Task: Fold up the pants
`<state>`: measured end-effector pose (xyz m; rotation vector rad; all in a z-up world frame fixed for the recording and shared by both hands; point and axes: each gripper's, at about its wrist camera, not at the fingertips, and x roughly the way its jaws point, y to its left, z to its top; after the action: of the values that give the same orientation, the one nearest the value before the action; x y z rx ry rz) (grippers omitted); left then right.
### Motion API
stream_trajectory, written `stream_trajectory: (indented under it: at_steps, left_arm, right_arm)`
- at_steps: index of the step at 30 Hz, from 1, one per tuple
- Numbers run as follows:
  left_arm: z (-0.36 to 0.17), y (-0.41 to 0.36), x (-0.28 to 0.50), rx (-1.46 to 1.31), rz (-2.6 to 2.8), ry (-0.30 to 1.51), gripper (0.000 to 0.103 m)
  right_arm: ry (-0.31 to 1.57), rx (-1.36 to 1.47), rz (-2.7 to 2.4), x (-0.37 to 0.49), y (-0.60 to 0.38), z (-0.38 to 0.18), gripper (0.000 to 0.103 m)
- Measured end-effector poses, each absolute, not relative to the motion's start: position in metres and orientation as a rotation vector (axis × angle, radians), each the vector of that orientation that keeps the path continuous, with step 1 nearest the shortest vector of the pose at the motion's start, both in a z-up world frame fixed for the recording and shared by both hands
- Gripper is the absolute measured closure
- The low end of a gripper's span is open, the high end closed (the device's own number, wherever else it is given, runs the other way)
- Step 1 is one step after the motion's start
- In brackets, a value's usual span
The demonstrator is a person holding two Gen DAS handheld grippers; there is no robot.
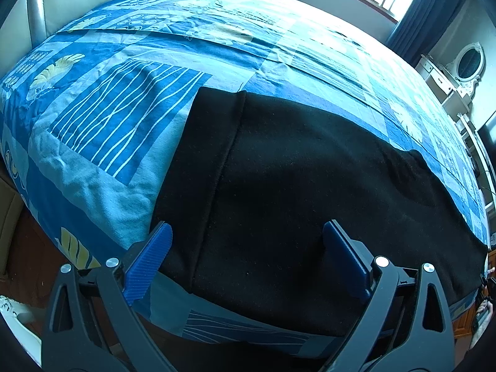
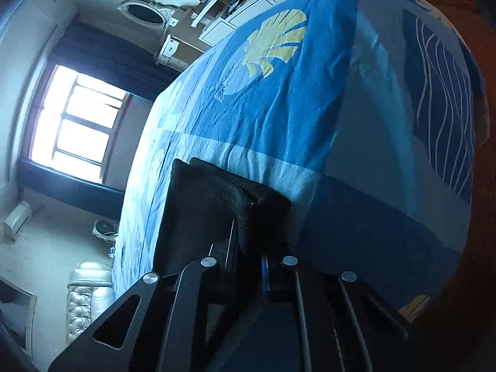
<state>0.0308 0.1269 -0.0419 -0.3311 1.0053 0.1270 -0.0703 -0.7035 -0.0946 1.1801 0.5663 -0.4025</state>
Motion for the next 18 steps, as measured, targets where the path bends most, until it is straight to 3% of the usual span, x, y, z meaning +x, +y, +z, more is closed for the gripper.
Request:
stream_trajectory:
  at_steps: [4,14,18]
  left_arm:
    - [-0.041,0.129,0.031,-0.348,0.124,1.003,0.005]
    - [-0.017,0.115,0.023,-0.296,0.075,0.889,0.005]
    - [-0.017,0.110,0.024,-0.304,0.054,0.898,0.005]
  right_arm:
    - [0.579,1.221,-0.378,-0.079,-0.715,-0.088,0.088]
    - [0.635,1.050,-0.355,-0.063,-0.758,-0.042,0.045]
    - [0.707,1.033,-0.246,-0.038,-0.762,-0.049,0.045]
